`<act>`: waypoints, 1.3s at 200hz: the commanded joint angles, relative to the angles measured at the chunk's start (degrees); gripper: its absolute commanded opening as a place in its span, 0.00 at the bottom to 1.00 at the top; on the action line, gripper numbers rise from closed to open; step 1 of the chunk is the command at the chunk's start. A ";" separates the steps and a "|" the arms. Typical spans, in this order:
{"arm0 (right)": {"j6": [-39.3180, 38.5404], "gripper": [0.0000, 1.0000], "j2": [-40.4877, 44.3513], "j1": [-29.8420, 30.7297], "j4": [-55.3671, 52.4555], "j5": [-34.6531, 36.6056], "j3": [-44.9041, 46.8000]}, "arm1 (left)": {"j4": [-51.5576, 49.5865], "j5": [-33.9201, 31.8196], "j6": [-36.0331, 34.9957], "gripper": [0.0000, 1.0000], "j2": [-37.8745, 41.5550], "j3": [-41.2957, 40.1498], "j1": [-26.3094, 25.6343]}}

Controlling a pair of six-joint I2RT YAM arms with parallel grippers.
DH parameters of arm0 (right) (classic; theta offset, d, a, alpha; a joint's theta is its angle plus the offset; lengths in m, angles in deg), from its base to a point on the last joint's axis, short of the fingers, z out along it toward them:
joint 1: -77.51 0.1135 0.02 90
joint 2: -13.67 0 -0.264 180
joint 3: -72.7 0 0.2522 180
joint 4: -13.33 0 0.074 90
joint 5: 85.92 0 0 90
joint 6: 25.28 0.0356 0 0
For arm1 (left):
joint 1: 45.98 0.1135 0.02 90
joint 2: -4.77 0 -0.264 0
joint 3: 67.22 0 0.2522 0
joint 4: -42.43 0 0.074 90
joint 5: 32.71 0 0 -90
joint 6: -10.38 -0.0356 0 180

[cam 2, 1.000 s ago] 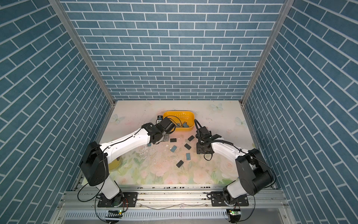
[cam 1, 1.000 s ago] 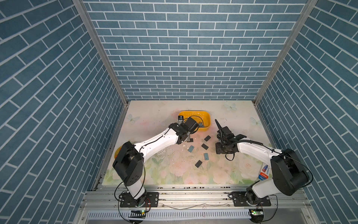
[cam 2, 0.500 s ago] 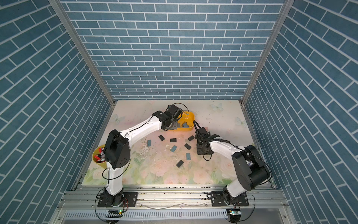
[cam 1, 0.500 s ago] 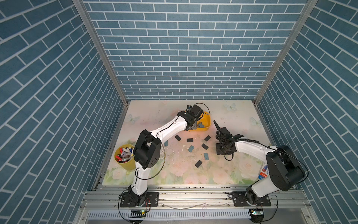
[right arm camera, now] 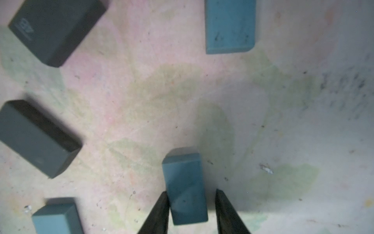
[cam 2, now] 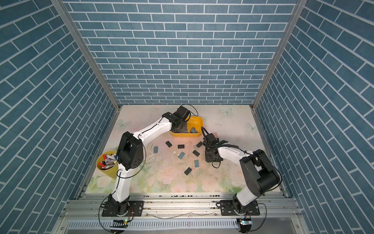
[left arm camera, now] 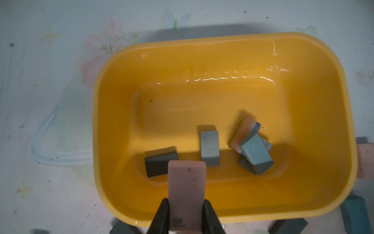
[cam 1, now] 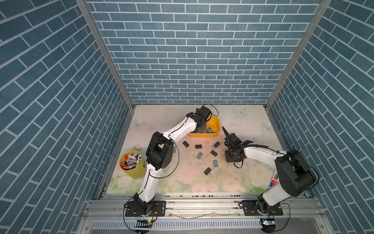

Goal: Put the eraser in the storage box
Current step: Place the eraser in the storage box.

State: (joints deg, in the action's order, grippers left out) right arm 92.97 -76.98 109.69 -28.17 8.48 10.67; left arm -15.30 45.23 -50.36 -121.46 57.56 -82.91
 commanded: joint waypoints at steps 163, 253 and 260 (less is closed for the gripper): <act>0.49 0.17 0.66 0.55 0.79 0.30 -0.62 | -3.31 4.59 -1.38 0.52 -5.73 5.77 1.14; 0.14 0.15 4.36 0.60 2.39 0.68 0.77 | -3.80 2.21 -2.18 0.75 4.92 5.32 1.19; 0.09 0.15 4.63 0.60 2.39 0.69 0.81 | -3.64 1.48 -2.19 0.76 6.39 4.57 1.13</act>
State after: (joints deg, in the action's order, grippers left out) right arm 92.88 -74.40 109.98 -26.32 8.55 10.85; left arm -18.16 49.38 -52.13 -121.88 62.33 -82.04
